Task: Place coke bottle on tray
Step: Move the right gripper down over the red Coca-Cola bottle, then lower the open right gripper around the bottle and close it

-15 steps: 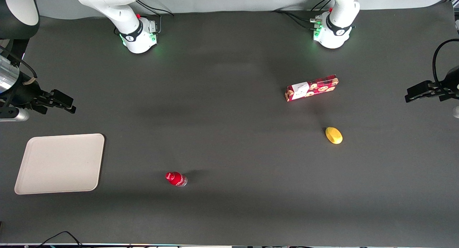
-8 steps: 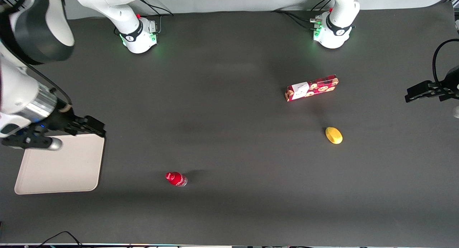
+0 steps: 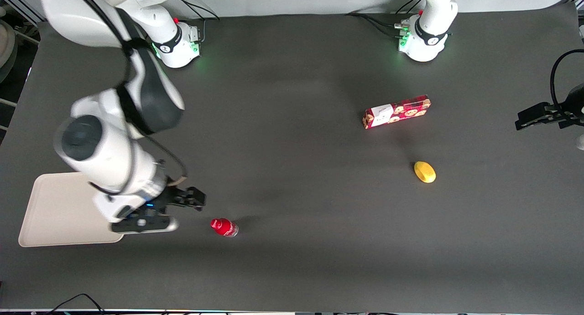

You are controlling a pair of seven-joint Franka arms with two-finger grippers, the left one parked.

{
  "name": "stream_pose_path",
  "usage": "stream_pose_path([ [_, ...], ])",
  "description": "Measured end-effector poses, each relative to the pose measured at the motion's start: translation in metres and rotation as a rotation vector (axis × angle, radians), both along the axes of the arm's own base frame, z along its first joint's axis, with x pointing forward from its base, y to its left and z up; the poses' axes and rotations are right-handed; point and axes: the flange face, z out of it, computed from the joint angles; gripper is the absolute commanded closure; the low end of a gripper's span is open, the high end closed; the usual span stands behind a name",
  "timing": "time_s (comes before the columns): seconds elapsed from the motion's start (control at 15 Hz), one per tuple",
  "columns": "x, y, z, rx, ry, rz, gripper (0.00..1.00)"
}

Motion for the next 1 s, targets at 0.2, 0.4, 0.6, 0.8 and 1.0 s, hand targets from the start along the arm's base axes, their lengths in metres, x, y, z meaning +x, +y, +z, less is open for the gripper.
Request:
stream_pose_path([
  [0.2, 0.008, 0.029, -0.049, -0.012, 0.001, 0.026, 0.00],
  [0.4, 0.021, 0.026, -0.077, 0.001, -0.024, 0.018, 0.00],
  [0.6, 0.028, 0.027, -0.096, 0.012, -0.041, 0.018, 0.00],
  [0.8, 0.031, 0.029, -0.119, 0.014, -0.034, 0.020, 0.00],
  [1.0, 0.031, 0.027, -0.131, 0.009, -0.018, 0.018, 0.00],
])
